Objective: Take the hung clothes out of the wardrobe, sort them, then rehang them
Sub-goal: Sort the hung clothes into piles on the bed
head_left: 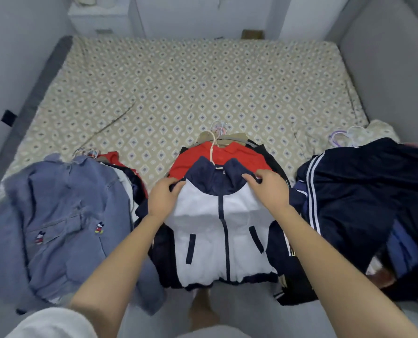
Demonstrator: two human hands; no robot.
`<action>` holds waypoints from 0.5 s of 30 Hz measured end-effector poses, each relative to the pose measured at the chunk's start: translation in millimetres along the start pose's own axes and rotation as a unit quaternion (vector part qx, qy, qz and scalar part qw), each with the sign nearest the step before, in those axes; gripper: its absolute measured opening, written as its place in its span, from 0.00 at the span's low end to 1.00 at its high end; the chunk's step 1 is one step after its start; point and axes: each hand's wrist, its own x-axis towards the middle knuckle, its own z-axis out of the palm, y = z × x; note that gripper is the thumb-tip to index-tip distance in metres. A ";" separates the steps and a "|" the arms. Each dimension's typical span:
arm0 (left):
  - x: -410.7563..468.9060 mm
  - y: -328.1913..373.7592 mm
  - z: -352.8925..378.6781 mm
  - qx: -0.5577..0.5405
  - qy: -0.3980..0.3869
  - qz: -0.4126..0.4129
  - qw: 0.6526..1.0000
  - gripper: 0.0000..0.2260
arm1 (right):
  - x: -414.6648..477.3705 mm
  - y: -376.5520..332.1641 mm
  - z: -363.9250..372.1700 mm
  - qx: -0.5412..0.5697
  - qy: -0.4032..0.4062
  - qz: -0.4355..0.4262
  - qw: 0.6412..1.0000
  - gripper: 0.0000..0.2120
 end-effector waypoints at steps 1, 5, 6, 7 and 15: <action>-15.2 7.5 -7.5 -0.006 0.010 0.002 1.000 0.15 | -14.1 -2.8 -9.1 0.005 0.010 -0.009 1.000 0.27; -76.2 30.2 -31.3 -0.007 0.051 0.030 0.998 0.12 | -71.3 -9.6 -46.5 0.003 0.033 -0.043 0.999 0.26; -92.4 34.3 -36.6 -0.005 0.060 0.034 0.998 0.12 | -85.8 -11.4 -55.7 -0.001 0.039 -0.046 0.998 0.25; -108.1 38.5 -41.9 -0.006 0.071 0.037 0.997 0.12 | -99.6 -13.8 -65.1 -0.003 0.046 -0.049 0.998 0.24; -223.8 49.8 -83.5 -0.052 0.146 0.032 0.987 0.08 | -182.6 -40.0 -116.5 -0.005 0.071 -0.121 0.990 0.18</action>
